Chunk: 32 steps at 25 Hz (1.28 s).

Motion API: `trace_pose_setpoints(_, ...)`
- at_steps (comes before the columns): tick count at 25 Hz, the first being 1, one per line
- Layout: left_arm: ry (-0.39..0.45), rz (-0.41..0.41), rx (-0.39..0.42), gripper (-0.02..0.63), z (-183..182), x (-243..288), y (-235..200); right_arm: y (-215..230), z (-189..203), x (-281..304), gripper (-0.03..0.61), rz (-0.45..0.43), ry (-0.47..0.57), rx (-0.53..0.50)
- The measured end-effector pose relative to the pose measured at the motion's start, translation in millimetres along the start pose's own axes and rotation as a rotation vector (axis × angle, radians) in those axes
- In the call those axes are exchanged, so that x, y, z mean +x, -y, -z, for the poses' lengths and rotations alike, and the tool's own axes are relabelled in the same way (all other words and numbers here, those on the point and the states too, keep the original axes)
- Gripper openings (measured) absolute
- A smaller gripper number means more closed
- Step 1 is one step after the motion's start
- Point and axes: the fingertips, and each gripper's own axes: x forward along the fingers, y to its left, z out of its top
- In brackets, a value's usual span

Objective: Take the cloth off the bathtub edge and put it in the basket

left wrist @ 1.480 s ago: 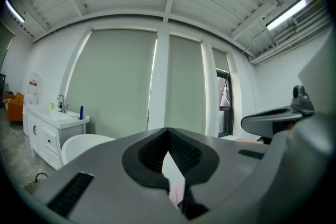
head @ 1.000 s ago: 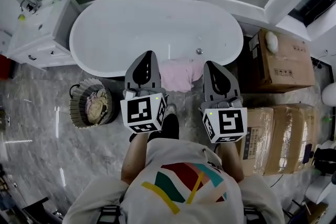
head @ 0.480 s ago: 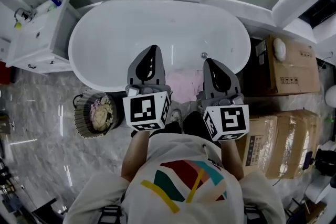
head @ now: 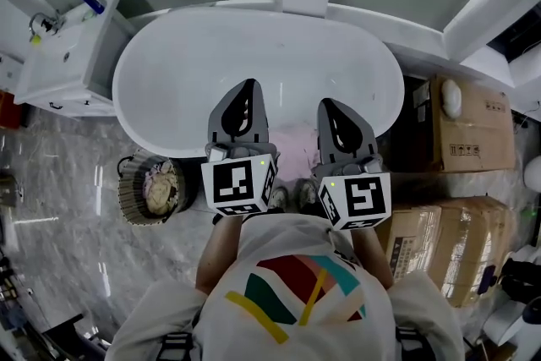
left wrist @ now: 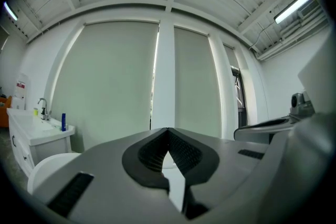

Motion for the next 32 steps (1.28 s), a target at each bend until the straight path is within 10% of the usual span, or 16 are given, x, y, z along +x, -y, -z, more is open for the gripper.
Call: trace_pose_setpoints(32, -0.072, -0.158, 0.014, 0.018, 61.6, 31.4, -46.1, 42.0, 29.6, 58.1, 0.011, -0.043, -0.039, -0.051)
